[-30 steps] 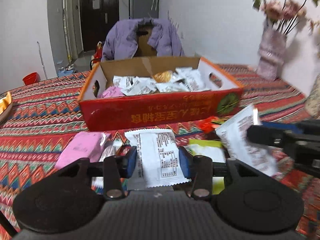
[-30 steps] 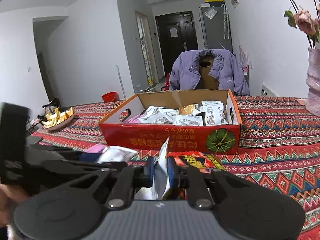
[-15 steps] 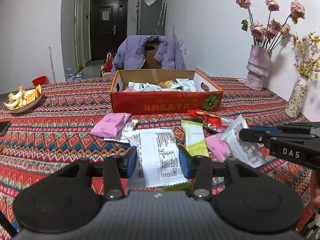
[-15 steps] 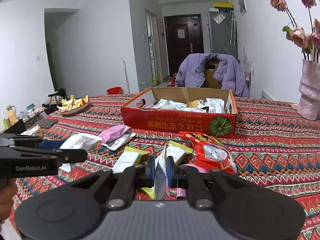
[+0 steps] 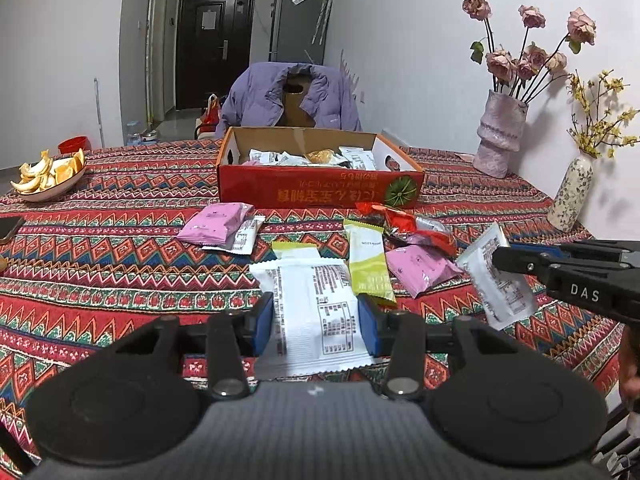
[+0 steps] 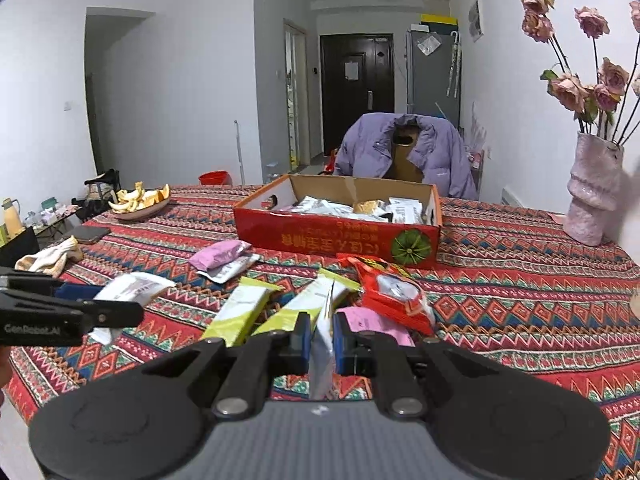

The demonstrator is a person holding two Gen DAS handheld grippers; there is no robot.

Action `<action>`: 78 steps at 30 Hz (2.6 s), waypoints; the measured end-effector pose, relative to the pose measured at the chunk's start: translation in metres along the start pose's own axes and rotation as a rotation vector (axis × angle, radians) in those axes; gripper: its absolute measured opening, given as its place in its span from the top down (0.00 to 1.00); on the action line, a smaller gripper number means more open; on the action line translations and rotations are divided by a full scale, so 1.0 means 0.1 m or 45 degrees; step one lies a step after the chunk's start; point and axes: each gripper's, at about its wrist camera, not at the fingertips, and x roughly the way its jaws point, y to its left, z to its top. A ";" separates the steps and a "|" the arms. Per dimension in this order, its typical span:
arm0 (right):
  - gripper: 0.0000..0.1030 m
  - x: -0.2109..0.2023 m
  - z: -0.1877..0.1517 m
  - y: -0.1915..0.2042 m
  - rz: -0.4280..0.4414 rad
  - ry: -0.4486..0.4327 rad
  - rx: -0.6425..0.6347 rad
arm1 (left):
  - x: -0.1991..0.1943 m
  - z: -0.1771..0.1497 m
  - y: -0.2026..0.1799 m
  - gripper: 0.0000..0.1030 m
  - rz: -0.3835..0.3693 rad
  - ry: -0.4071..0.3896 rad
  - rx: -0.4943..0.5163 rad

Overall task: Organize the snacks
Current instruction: 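Lift both held white packets up above the pile, then carry both white packets over the cardboard box, then open both tools to drop the white packets into the box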

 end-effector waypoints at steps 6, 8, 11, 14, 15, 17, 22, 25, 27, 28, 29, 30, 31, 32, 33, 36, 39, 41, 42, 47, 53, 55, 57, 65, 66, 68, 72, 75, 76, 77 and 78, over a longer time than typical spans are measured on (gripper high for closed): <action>0.89 0.04 0.02 -0.05 -0.004 0.000 0.004 | 0.07 0.04 -0.02 0.57 -0.003 -0.001 0.000; 0.89 0.07 0.05 -0.07 -0.006 -0.001 0.003 | 0.11 0.07 -0.02 0.57 -0.006 -0.002 0.001; 0.89 0.15 0.11 -0.12 -0.005 -0.001 -0.006 | 0.19 0.15 -0.01 0.57 -0.012 -0.008 -0.001; 0.89 0.23 0.21 -0.17 -0.014 -0.013 -0.021 | 0.31 0.25 0.03 0.57 -0.009 -0.015 0.001; 0.89 0.26 0.26 -0.20 -0.015 -0.019 -0.021 | 0.36 0.30 0.04 0.57 -0.007 -0.019 0.001; 0.89 0.33 0.34 -0.26 -0.019 -0.028 -0.025 | 0.45 0.40 0.07 0.57 -0.005 -0.026 0.000; 0.89 0.61 0.62 -0.43 -0.013 -0.047 -0.022 | 0.74 0.69 0.13 0.57 0.002 -0.060 0.001; 0.89 0.84 0.79 -0.53 0.035 -0.038 -0.004 | 0.96 0.90 0.18 0.57 0.002 -0.077 0.007; 0.89 0.99 0.92 -0.56 0.057 -0.036 -0.004 | 1.10 1.05 0.21 0.57 -0.001 -0.094 0.012; 0.89 1.06 0.98 -0.57 0.065 -0.040 -0.011 | 1.17 1.12 0.23 0.57 -0.007 -0.100 0.011; 0.89 1.14 1.05 -0.57 0.077 -0.043 -0.012 | 1.24 1.19 0.26 0.57 -0.017 -0.103 0.008; 0.89 1.23 1.12 -0.58 0.095 -0.047 -0.008 | 1.32 1.26 0.29 0.57 -0.024 -0.094 0.003; 0.89 1.32 1.19 -0.59 0.111 -0.046 -0.004 | 1.39 1.32 0.31 0.57 -0.029 -0.090 0.001; 0.89 1.42 1.25 -0.60 0.130 -0.044 -0.001 | 1.47 1.39 0.34 0.57 -0.035 -0.091 0.003; 0.89 1.53 1.33 -0.60 0.147 -0.043 -0.001 | 1.55 1.44 0.37 0.57 -0.030 -0.091 0.005; 0.89 1.85 1.51 -0.59 0.187 -0.036 0.018 | 1.79 1.62 0.48 0.57 0.006 -0.090 0.015; 0.89 2.20 1.66 -0.56 0.185 -0.037 0.037 | 2.05 1.79 0.64 0.57 0.000 -0.066 -0.014; 0.89 2.43 1.73 -0.52 0.179 -0.027 0.035 | 2.22 1.89 0.72 0.57 -0.009 -0.049 -0.024; 0.89 2.56 1.76 -0.50 0.187 -0.017 0.042 | 2.33 1.93 0.76 0.57 -0.012 -0.037 -0.031; 0.89 3.12 1.81 -0.43 0.291 0.062 0.151 | 2.74 1.95 0.85 0.56 0.025 0.031 -0.007; 0.85 3.55 1.65 -0.39 0.359 0.186 0.281 | 2.93 1.79 0.94 0.52 -0.001 0.086 0.000; 0.68 3.66 1.58 -0.34 0.326 0.264 0.245 | 2.92 1.74 0.96 0.46 -0.016 0.094 0.005; 0.52 3.68 1.52 -0.33 0.299 0.286 0.232 | 2.90 1.70 0.97 0.44 -0.018 0.108 0.020; 0.47 3.33 1.62 -0.38 0.170 0.249 0.121 | 2.63 1.74 1.03 0.38 0.011 0.090 -0.002; 0.45 3.23 1.64 -0.38 0.159 0.237 0.100 | 2.58 1.75 1.04 0.35 0.022 0.085 0.004; 0.41 3.07 1.71 -0.40 0.123 0.227 0.057 | 2.45 1.77 1.05 0.34 0.046 0.079 0.006; 0.28 2.65 1.76 -0.48 0.025 0.191 -0.017 | 2.08 1.78 1.07 0.19 0.086 0.031 -0.007; 0.21 2.32 1.77 -0.55 -0.029 0.157 -0.022 | 1.77 1.76 1.02 0.17 0.109 -0.016 0.012; 0.20 2.23 1.77 -0.58 -0.038 0.147 -0.020 | 1.68 1.75 0.99 0.15 0.114 -0.029 0.020; 0.19 2.10 1.76 -0.59 -0.048 0.133 -0.018 | 1.58 1.73 0.96 0.15 0.119 -0.045 0.023; 0.16 1.98 1.75 -0.60 -0.056 0.118 -0.020 | 1.46 1.70 0.92 0.14 0.123 -0.065 0.029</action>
